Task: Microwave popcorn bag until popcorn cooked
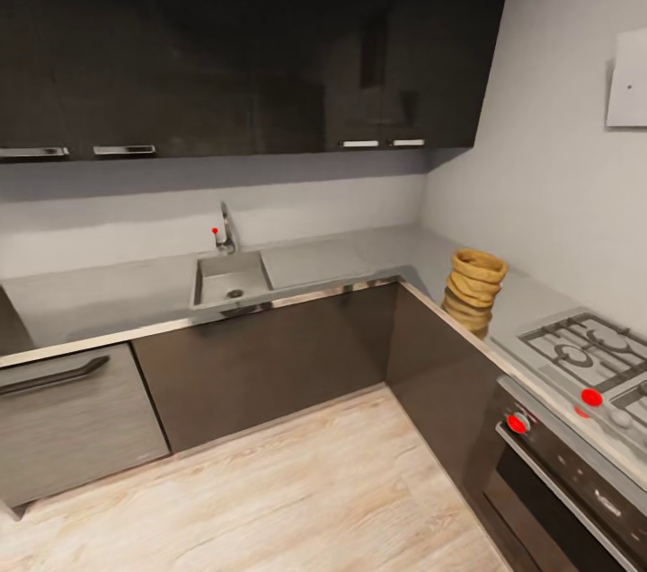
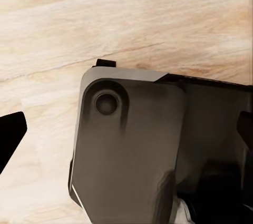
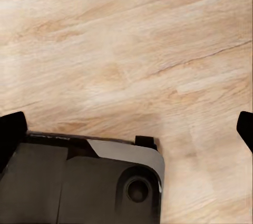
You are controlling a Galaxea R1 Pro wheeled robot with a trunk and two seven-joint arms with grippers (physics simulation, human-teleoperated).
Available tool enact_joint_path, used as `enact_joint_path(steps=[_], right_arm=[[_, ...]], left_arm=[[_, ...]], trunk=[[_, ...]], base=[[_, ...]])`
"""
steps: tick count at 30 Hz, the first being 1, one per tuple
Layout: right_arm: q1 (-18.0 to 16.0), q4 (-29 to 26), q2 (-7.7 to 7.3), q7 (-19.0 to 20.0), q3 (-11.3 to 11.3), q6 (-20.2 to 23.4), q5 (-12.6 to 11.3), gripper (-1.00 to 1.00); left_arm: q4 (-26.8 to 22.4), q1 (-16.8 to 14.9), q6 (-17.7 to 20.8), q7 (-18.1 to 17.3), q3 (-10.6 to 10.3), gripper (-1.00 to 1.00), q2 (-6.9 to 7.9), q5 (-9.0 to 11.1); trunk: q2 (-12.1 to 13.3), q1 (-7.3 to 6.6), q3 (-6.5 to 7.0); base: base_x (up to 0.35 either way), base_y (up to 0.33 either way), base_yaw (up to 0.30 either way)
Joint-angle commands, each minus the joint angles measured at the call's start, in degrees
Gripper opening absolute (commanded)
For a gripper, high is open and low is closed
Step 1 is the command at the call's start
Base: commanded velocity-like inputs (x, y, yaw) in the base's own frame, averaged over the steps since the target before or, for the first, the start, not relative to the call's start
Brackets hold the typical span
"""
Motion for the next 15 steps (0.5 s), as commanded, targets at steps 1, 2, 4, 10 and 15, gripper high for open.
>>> enact_joint_path(steps=[1,2,4,10,15], right_arm=[[-1.2,-3.8,-0.14,0.1,0.5,1.9,-0.1,1.00],[-2.0,-6.3,-0.26,0.1,0.6,4.8,-0.1,1.00],[-4.1,-15.0,-0.97,0.1,0.7,15.6,0.1,1.00],[-6.7,-57.5,-3.51,0.2,0.4,45.8,0.4,1.00],[-20.7,-72.3,-4.77,0.2,0.3,65.5,0.3,1.00]], left_arm=[[0.0,0.0,-0.2,-0.3,0.3,1.00,-0.15,0.2],[0.0,0.0,-0.2,-0.3,0.3,1.00,-0.18,0.2],[0.0,0.0,-0.3,-0.3,0.3,1.00,-0.22,0.2],[0.0,0.2,-0.4,-0.3,0.1,1.00,-0.26,-0.4],[0.0,0.2,-0.4,-0.3,0.0,1.00,-0.32,-0.5]], trunk=[[-0.1,0.04,-0.13],[-0.1,0.04,-0.13],[-0.1,0.04,-0.14],[-0.1,0.04,-0.14],[-0.1,0.04,-0.14]], base=[[0.045,0.000,0.011],[0.029,0.000,0.007],[0.014,0.000,0.004],[0.002,0.000,0.001],[0.000,0.000,0.000]])
